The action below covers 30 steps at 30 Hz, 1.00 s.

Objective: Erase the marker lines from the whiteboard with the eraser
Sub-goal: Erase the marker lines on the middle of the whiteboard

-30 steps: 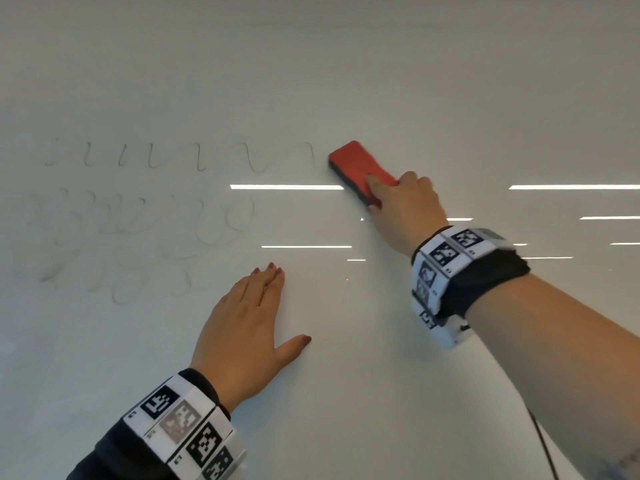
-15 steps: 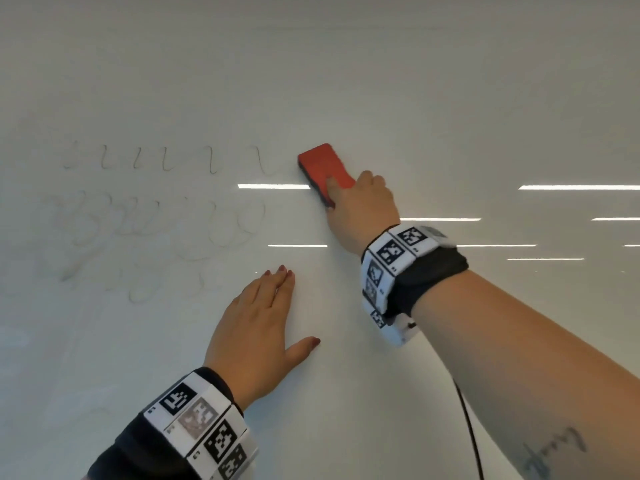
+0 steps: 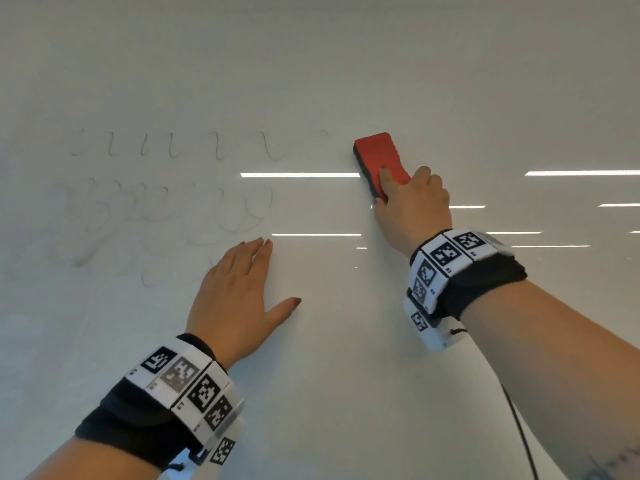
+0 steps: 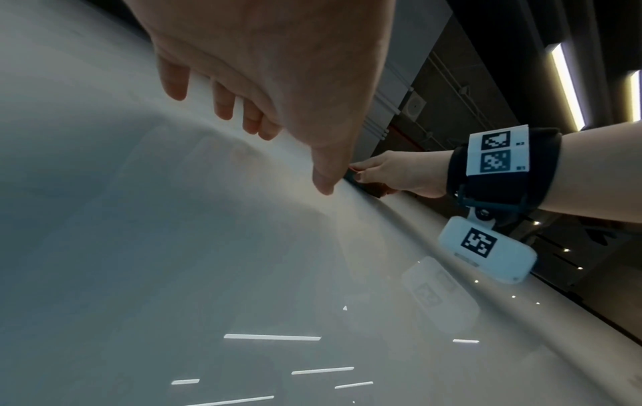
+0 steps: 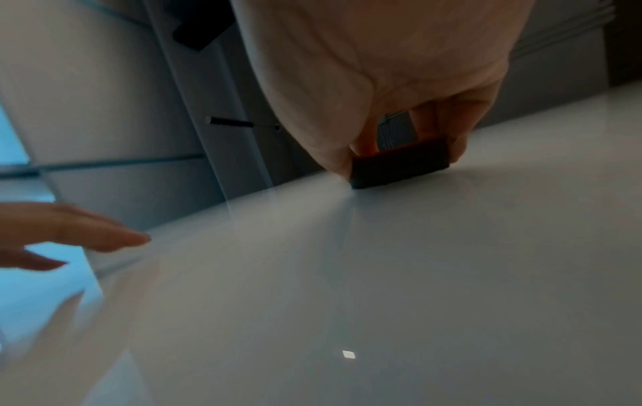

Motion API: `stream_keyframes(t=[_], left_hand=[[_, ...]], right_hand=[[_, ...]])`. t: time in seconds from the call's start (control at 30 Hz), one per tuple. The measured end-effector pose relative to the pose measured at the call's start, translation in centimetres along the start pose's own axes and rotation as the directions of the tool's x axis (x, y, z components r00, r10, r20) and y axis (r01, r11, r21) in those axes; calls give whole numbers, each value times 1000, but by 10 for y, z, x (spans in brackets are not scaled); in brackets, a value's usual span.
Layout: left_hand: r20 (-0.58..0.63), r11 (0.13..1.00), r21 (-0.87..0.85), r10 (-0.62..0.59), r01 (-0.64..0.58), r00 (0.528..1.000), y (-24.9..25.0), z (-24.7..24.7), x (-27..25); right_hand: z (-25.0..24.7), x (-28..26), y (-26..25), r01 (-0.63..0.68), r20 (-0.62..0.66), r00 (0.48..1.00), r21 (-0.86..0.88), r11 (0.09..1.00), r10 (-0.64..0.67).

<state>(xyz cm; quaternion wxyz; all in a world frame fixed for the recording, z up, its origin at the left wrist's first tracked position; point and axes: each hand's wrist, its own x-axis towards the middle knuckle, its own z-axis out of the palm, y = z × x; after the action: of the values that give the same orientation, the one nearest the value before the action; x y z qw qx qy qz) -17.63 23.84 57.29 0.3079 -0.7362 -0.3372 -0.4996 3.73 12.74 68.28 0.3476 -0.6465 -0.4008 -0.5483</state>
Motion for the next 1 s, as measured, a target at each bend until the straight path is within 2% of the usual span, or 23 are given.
stream_keyframes(t=[0.27,0.53,0.6,0.73,0.83,0.9,1.0], left_hand=[[-8,999,21,-41,41,999,-56,-9,-2],[25,1000,-4,-24,24,999,-66,-1,-3],[21,1000,-20,-20,21,1000,-67,-2,-3],[24,999,-27,-18,18,1000,-68,-1,-4],[25,1000,-24,-8,9,1000,-70,-2,-3],[23,1000,-25,2,-1,1000,-70,-3,-3],[1,1000,-21,9,-9,1000,-69,-4,-4]], right_hand=[[8,3,-71,112,-22,994,23,993,-111],[10,-7,-103,205,11,979,-17,979,-205],[7,0,-94,181,3,983,-10,983,-181],[-4,30,-60,-37,7,999,-6,999,37],[-8,47,-58,-137,15,990,-34,990,137],[-9,51,-74,-139,19,990,-29,990,139],[-6,39,-112,-10,5,1000,-30,999,10]])
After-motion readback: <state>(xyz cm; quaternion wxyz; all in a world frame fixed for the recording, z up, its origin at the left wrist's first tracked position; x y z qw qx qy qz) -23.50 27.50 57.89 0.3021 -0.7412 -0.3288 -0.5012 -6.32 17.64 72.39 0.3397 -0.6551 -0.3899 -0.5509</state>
